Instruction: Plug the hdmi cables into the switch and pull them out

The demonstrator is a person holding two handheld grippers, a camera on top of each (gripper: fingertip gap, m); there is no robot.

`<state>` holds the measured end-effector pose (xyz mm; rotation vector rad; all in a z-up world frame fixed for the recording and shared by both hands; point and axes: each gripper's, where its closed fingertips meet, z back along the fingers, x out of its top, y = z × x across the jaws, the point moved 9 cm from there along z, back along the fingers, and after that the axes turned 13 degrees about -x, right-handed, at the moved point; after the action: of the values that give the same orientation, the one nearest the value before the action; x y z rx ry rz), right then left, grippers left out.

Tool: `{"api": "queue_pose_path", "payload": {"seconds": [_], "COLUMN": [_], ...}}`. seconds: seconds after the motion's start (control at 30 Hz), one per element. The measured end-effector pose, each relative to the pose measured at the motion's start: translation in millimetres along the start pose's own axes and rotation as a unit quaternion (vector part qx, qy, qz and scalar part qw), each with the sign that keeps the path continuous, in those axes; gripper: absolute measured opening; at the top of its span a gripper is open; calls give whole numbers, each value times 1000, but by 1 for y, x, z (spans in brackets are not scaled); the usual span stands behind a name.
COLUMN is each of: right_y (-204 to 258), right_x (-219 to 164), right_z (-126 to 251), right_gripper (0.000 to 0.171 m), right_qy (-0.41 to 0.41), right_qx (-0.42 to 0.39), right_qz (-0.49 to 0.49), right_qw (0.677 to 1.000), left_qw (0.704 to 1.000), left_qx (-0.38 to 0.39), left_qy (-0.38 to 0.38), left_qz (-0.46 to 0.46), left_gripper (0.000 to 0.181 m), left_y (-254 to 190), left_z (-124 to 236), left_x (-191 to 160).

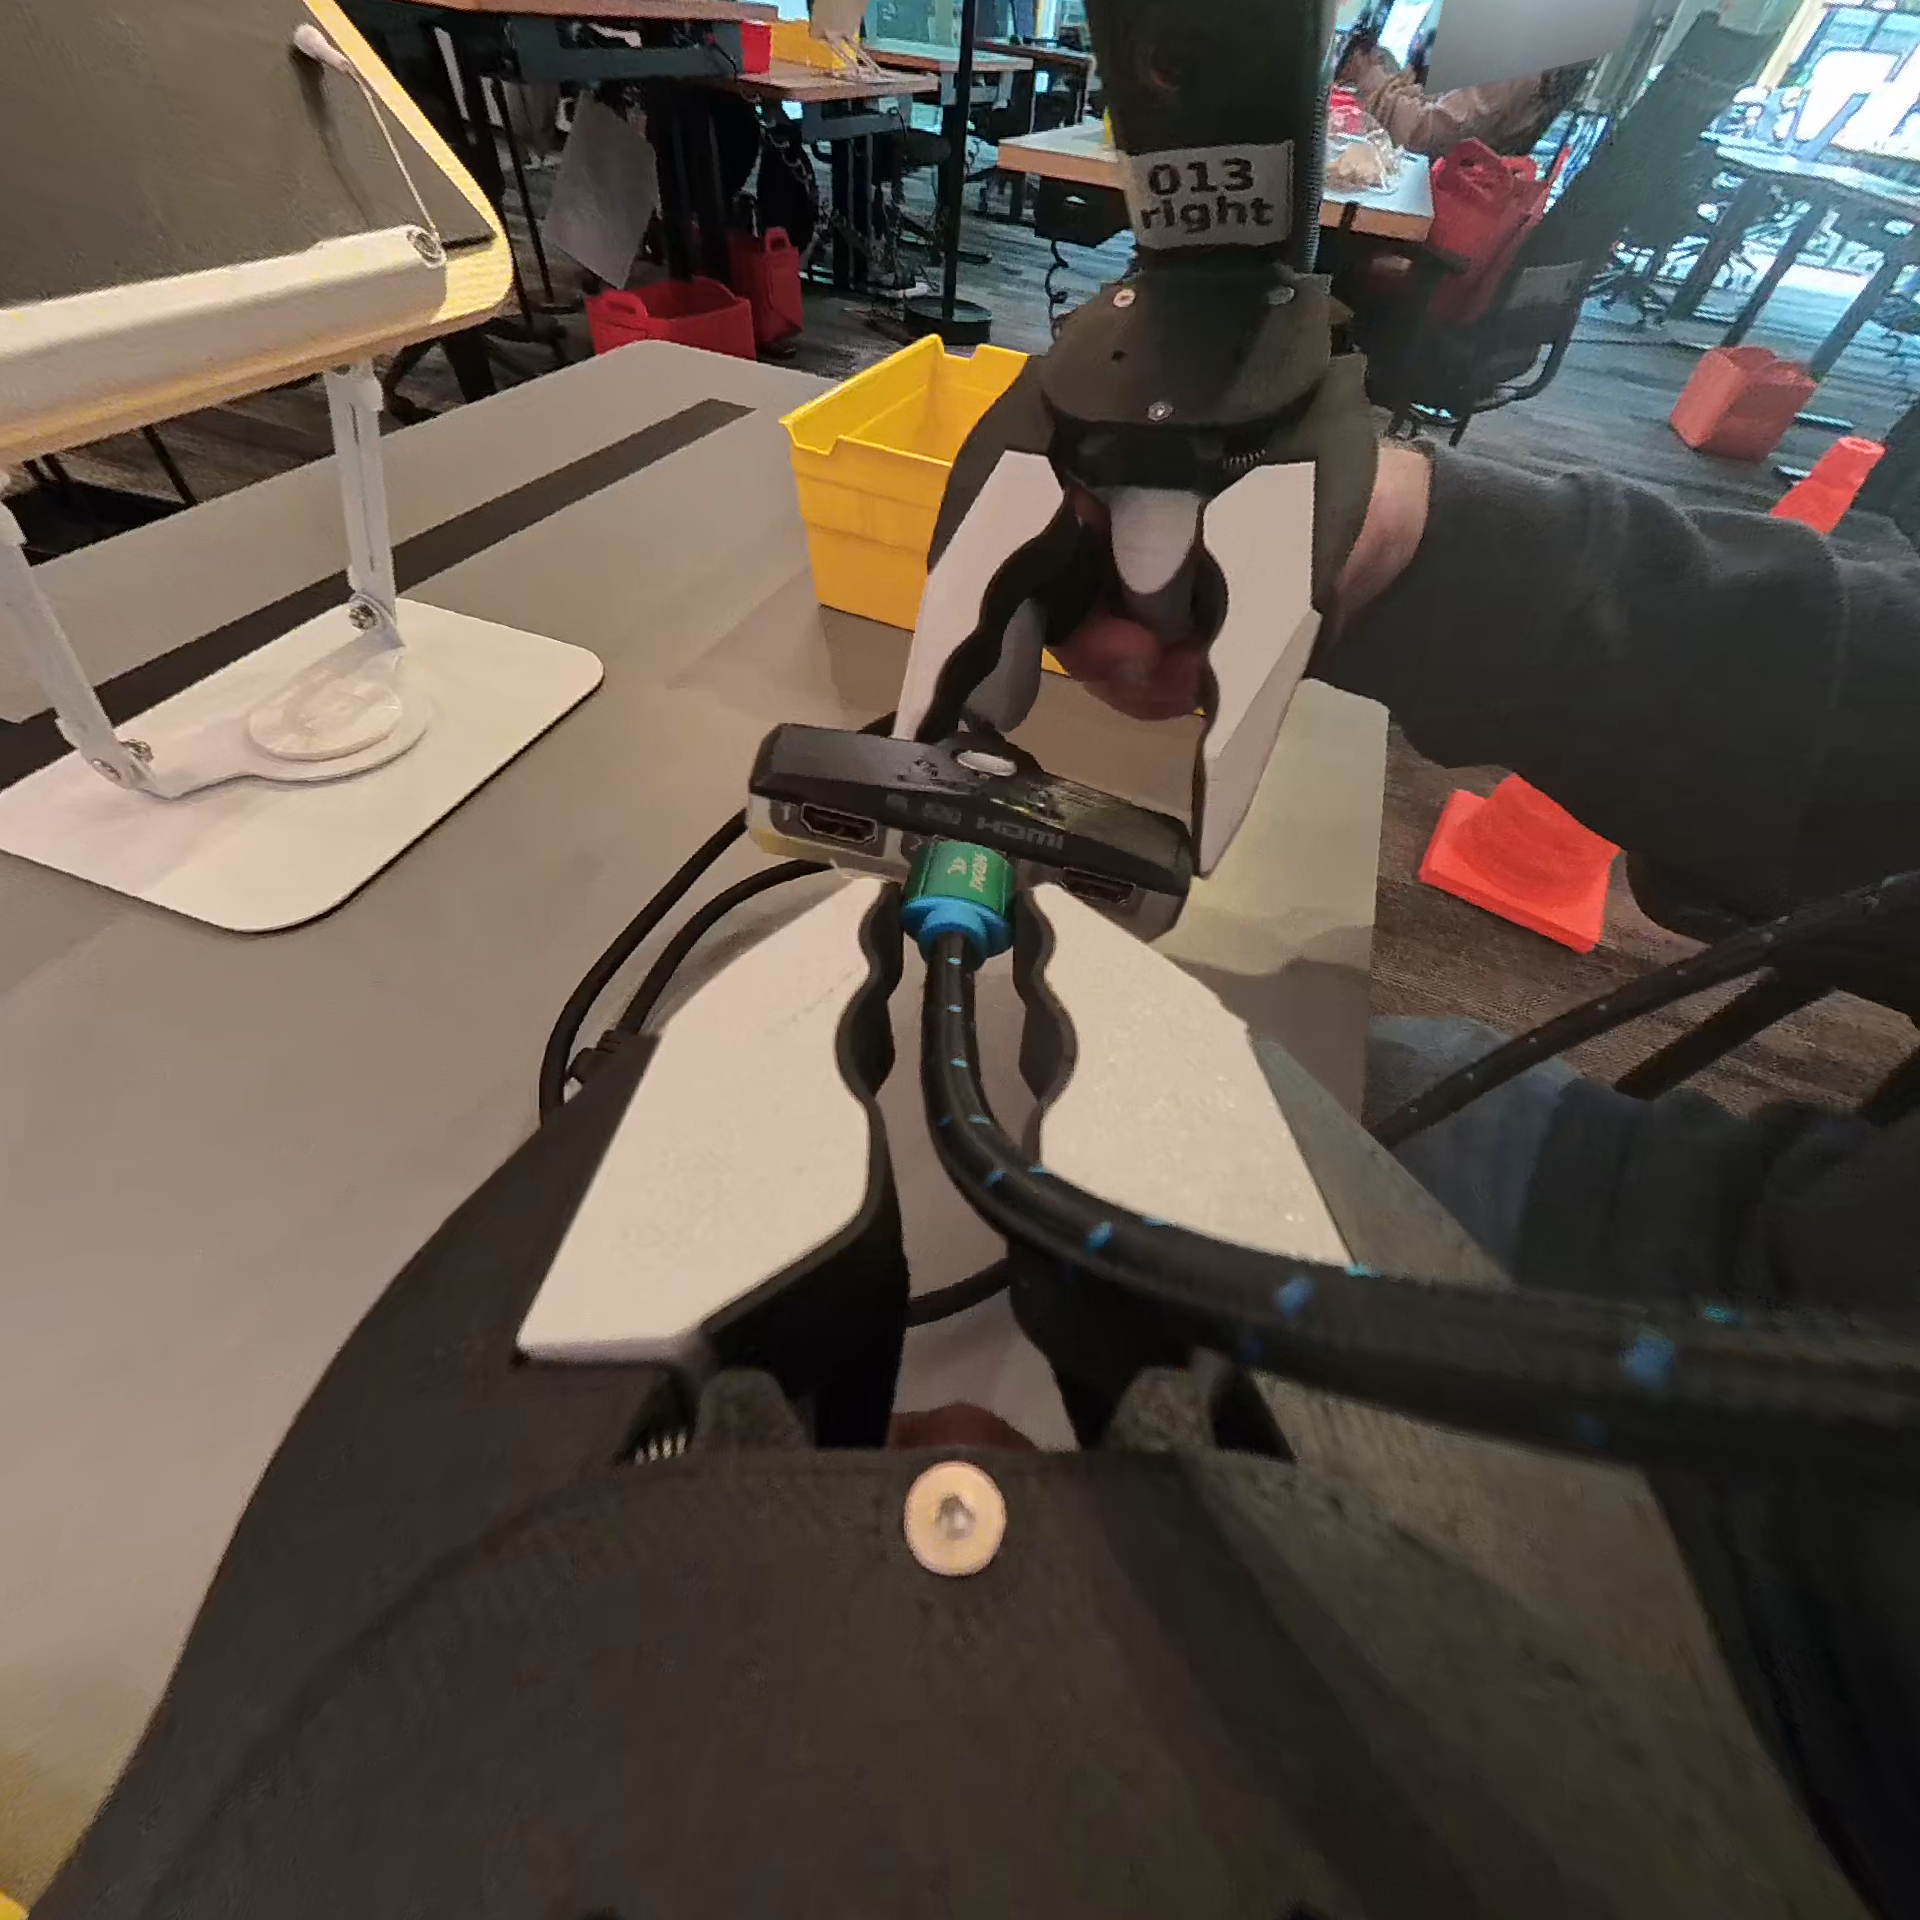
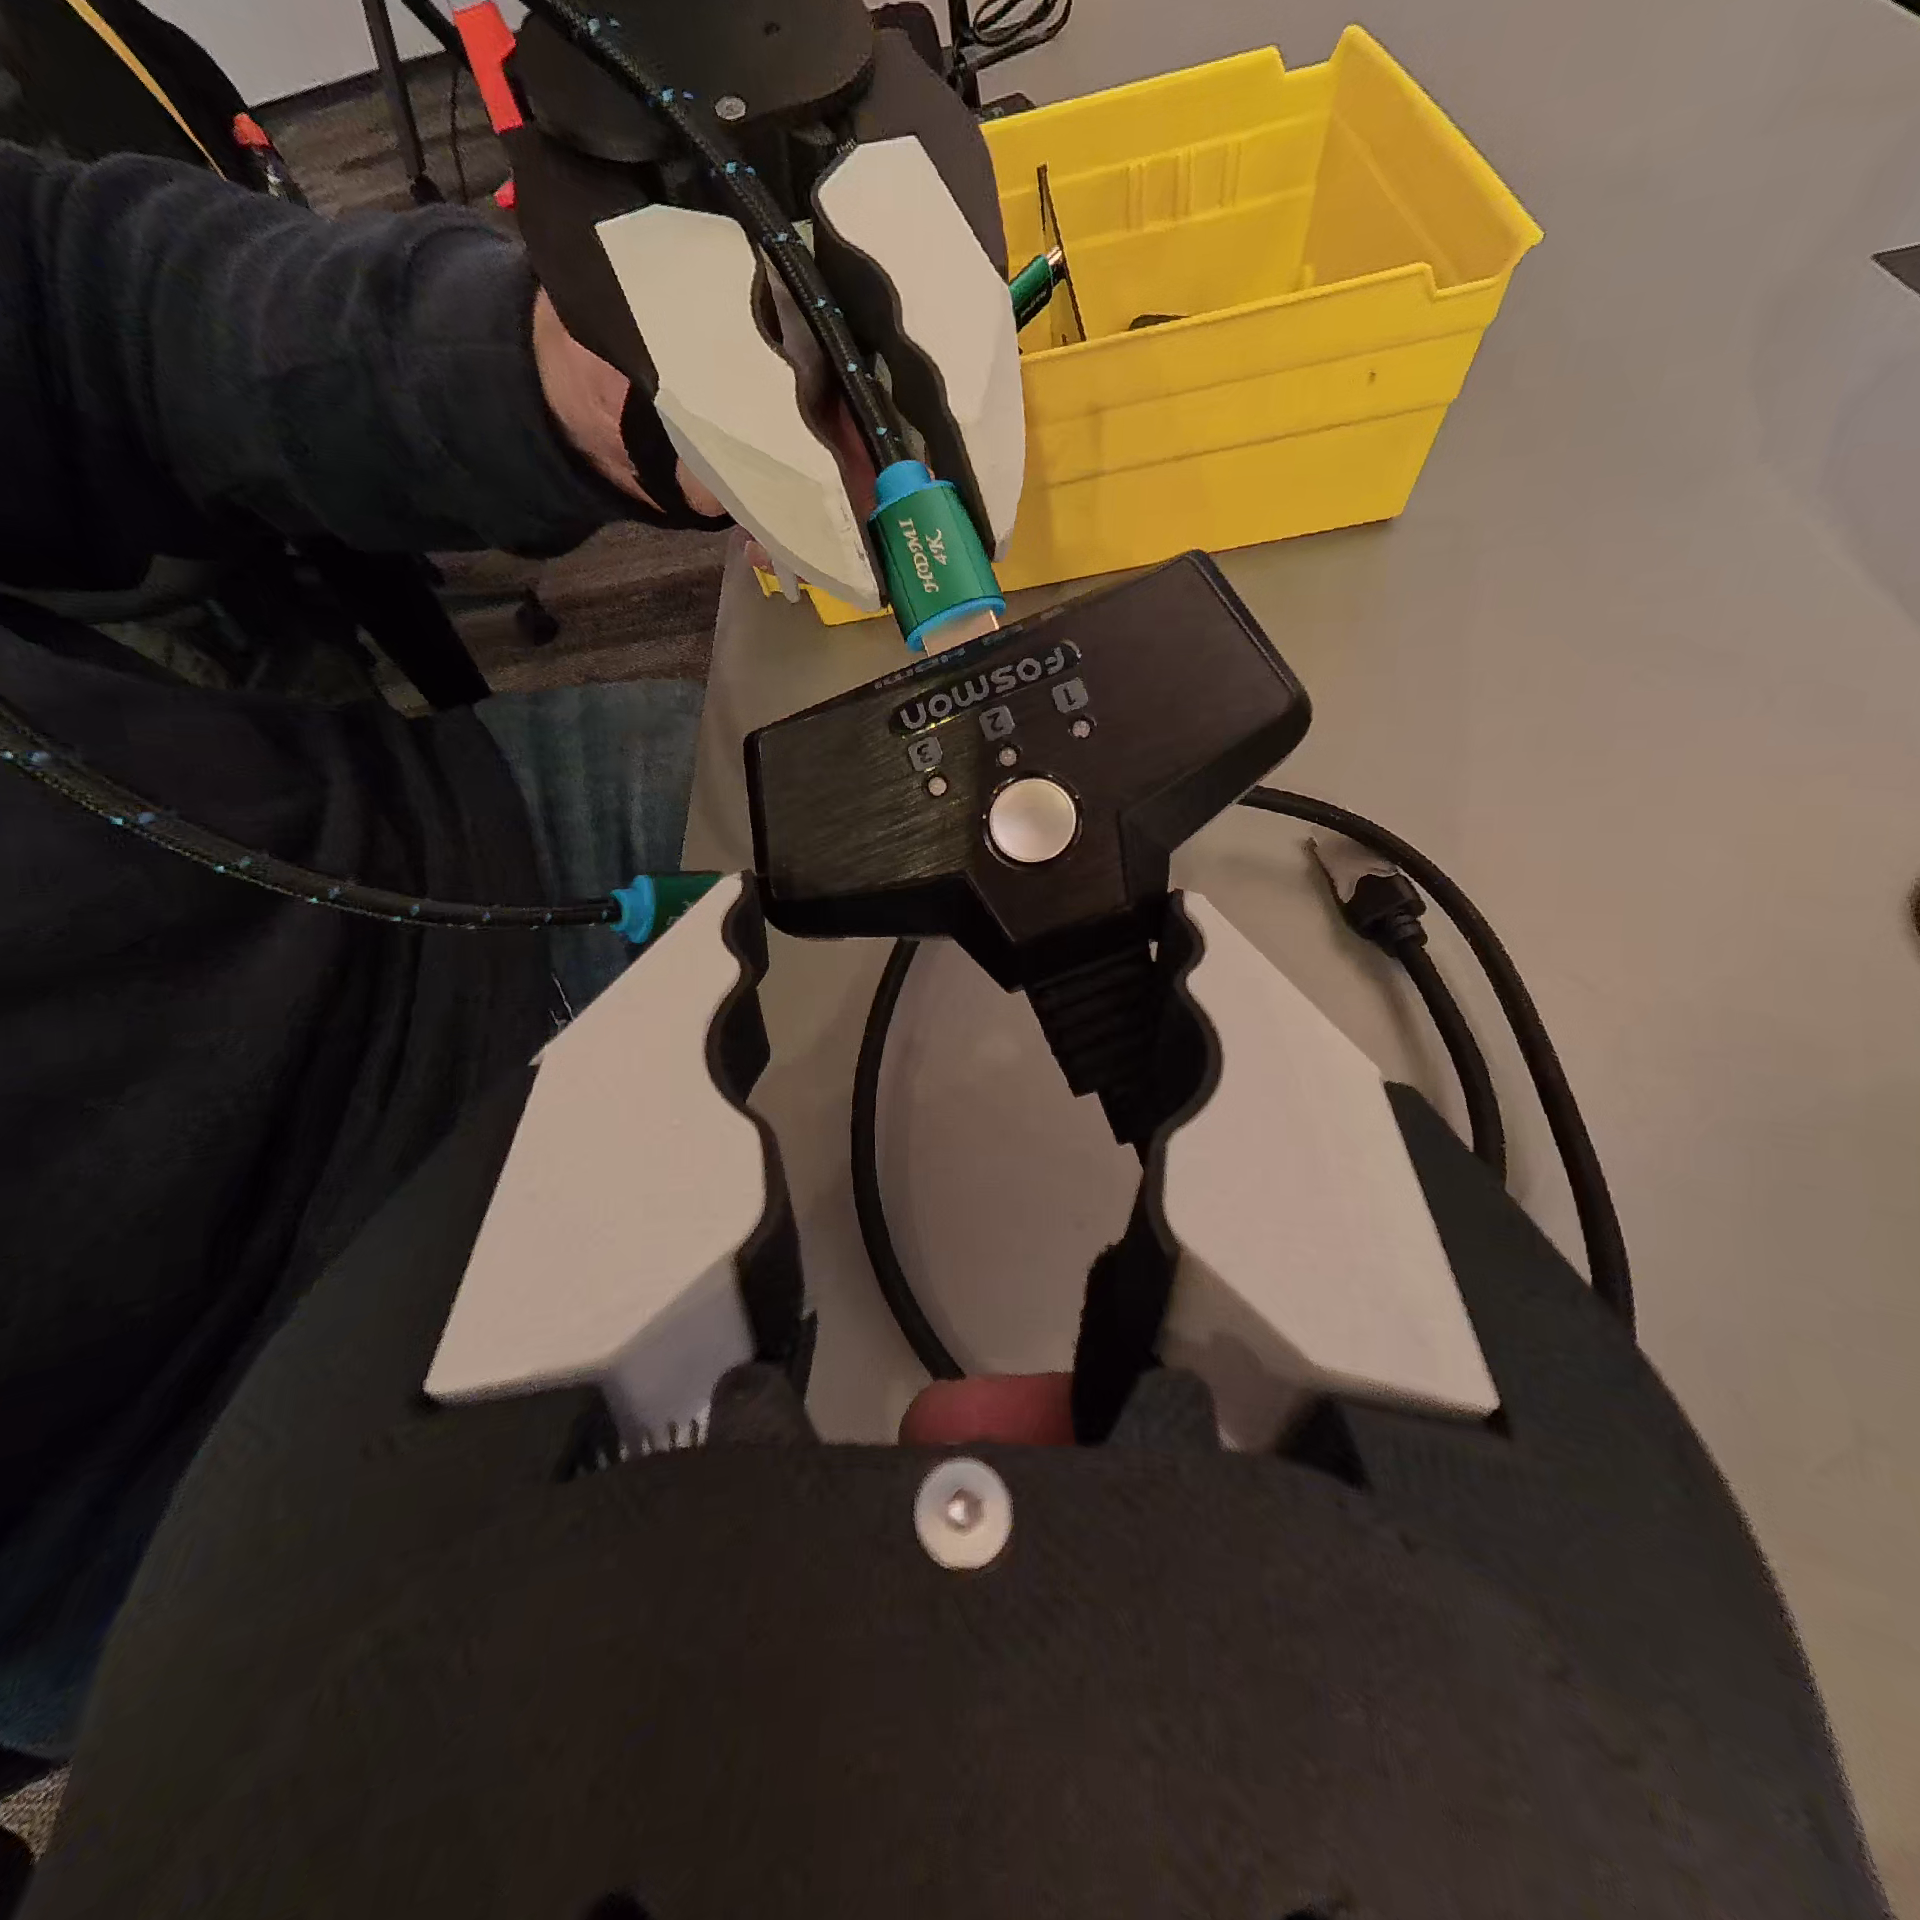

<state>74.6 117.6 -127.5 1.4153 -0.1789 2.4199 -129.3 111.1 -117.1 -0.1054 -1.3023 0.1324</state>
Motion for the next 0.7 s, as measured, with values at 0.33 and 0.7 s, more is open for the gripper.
{"api": "queue_pose_path", "payload": {"seconds": [0.33,0.7], "right_y": [0,5], "right_x": [5,9], "right_z": [0,1], "right_gripper": [73,73], "right_qy": [-6,-15], "right_qx": [-11,-4], "right_qz": [-1,12], "right_qw": [1000,1000], "left_qw": [999,999], "left_qx": [12,-22], "left_qy": [-31,-44], "left_qz": [10,2], "left_gripper": [20,20], "left_y": [0,-1], "left_z": [2,5], "left_x": [0,1]}}
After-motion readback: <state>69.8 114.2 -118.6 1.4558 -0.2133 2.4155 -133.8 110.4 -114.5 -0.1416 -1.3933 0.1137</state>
